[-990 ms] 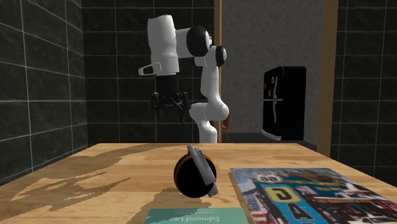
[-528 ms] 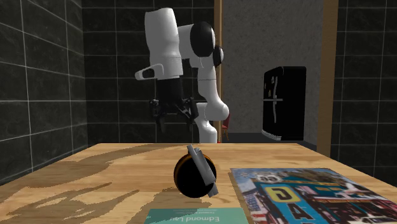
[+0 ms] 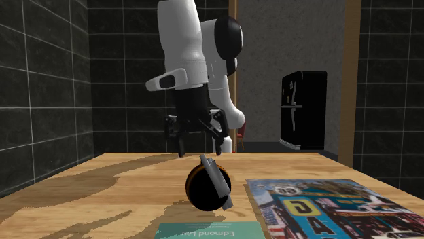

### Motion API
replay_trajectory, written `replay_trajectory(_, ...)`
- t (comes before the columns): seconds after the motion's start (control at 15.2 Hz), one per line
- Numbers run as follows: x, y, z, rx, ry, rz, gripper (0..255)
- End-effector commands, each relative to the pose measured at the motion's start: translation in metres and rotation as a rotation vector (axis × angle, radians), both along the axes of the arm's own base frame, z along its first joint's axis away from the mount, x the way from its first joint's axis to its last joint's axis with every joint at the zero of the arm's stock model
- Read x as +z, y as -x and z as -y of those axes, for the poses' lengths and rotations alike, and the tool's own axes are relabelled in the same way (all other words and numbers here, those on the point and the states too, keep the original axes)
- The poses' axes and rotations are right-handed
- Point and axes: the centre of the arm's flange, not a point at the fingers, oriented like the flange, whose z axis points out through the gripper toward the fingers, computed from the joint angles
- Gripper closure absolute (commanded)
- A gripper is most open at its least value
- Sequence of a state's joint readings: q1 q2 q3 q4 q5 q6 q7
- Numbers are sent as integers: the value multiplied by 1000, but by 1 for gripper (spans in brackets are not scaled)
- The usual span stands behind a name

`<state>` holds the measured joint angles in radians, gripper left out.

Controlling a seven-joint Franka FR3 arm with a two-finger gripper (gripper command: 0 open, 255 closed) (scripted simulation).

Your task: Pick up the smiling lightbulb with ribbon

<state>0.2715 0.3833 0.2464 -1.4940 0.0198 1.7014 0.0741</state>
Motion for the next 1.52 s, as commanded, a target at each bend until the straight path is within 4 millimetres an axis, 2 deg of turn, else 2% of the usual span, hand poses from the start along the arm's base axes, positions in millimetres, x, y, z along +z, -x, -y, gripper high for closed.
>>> replay_trajectory(0.0,-9,-3,-7,7,-4,-1,0)
replay_trajectory(0.33,-35,-3,-7,7,-4,-1,0)
replay_trajectory(0.53,-38,-3,-7,7,-4,-1,0)
replay_trajectory(0.59,-38,-3,-7,7,-4,0,255)
replay_trajectory(1.19,-38,-3,-7,7,-4,-1,255)
replay_trajectory(1.45,-17,-3,-7,7,-4,-1,255)
